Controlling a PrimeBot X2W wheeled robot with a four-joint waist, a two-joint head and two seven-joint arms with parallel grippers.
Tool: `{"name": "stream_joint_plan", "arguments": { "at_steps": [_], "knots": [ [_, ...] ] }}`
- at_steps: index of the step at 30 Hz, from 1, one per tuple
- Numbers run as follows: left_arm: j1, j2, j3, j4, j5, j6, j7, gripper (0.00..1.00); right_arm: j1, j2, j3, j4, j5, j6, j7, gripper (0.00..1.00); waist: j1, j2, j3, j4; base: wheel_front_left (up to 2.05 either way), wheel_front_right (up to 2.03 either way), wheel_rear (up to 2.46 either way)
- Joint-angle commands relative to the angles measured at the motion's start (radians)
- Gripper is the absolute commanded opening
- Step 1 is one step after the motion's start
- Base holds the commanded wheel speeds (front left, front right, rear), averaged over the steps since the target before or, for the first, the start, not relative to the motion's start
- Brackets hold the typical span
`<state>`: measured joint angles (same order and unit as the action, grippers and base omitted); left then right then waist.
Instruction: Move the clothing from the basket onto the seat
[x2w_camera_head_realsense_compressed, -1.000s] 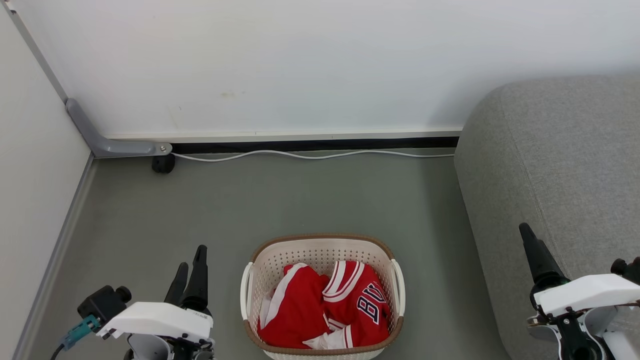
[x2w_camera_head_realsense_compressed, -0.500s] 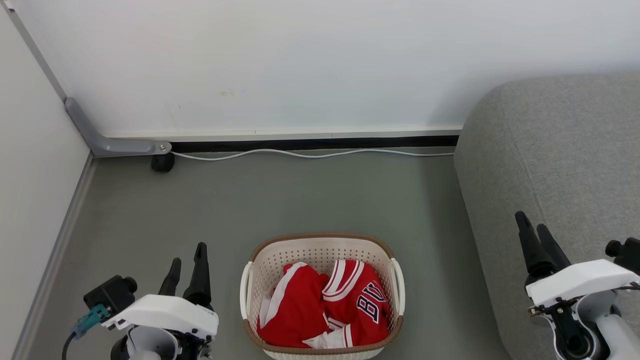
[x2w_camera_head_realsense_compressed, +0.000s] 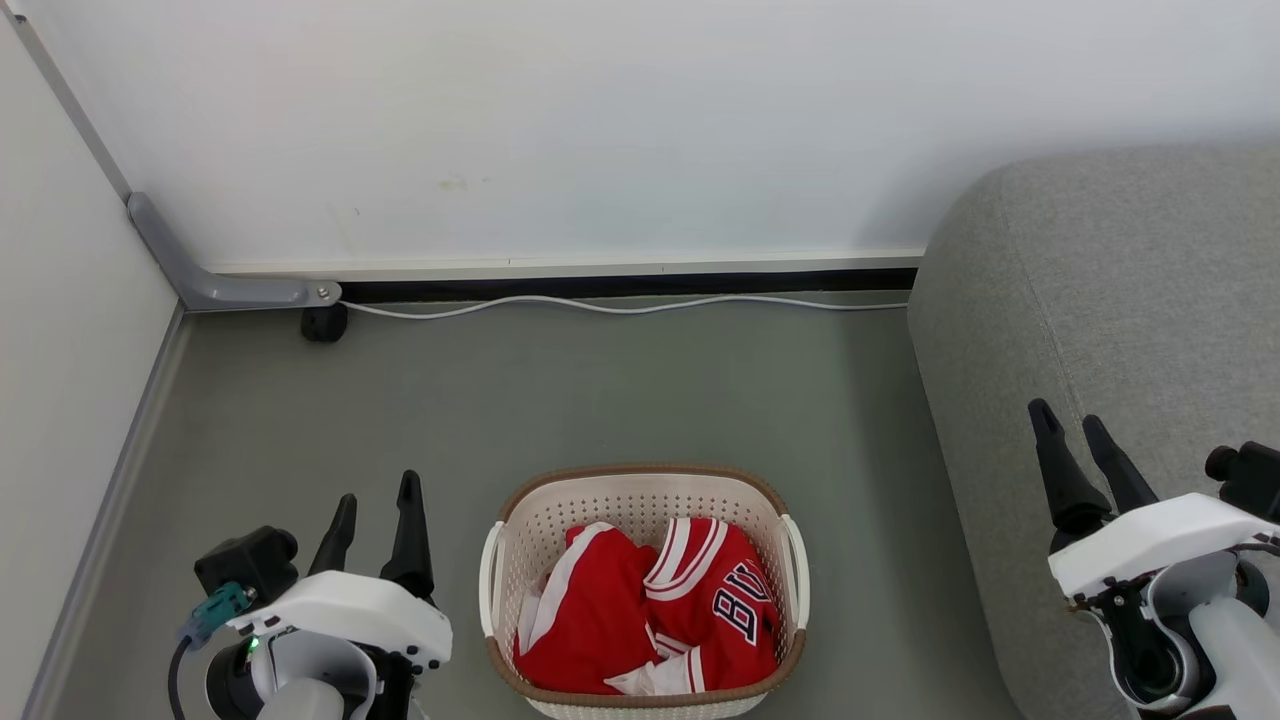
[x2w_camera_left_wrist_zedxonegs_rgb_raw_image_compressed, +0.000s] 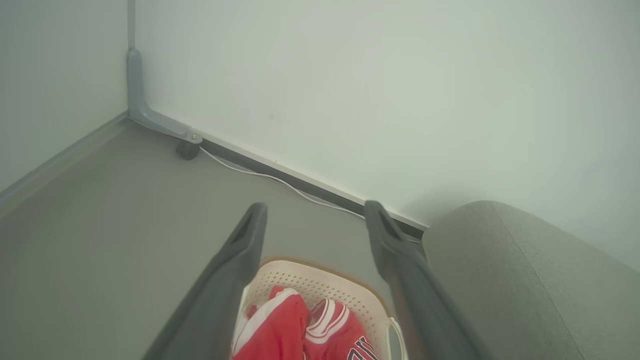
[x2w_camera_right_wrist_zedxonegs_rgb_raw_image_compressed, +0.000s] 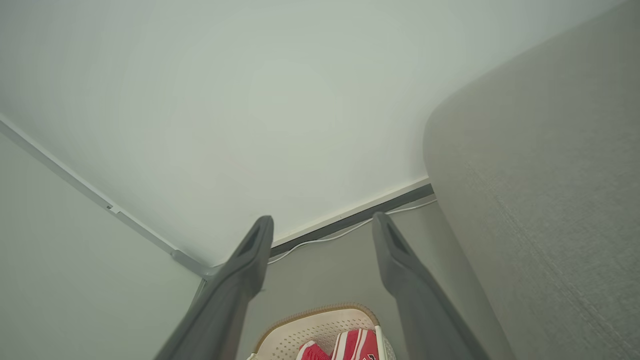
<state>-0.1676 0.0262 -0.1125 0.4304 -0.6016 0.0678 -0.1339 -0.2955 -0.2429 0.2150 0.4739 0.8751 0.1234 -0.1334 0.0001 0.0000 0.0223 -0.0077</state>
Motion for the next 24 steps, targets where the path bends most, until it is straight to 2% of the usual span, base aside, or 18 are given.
{"name": "stream_joint_plan", "arguments": {
  "at_steps": [1, 24],
  "knots": [
    [-0.063, 0.017, 0.017, -0.021, 0.027, 0.008, -0.014, 1.00, -0.046, -0.026, 0.018, -0.016, -0.021, 0.006, -0.016, 1.00, -0.0001, 0.0000, 0.000, 0.000, 0.00, 0.00, 0.00],
    [-0.095, 0.021, -0.028, 0.000, 0.281, 0.073, -0.083, 1.00, -0.104, -0.079, 0.076, 0.029, -0.231, 0.007, -0.084, 1.00, -0.0001, 0.0000, -0.001, -0.006, 0.00, 0.00, 0.00]
  ]
}}
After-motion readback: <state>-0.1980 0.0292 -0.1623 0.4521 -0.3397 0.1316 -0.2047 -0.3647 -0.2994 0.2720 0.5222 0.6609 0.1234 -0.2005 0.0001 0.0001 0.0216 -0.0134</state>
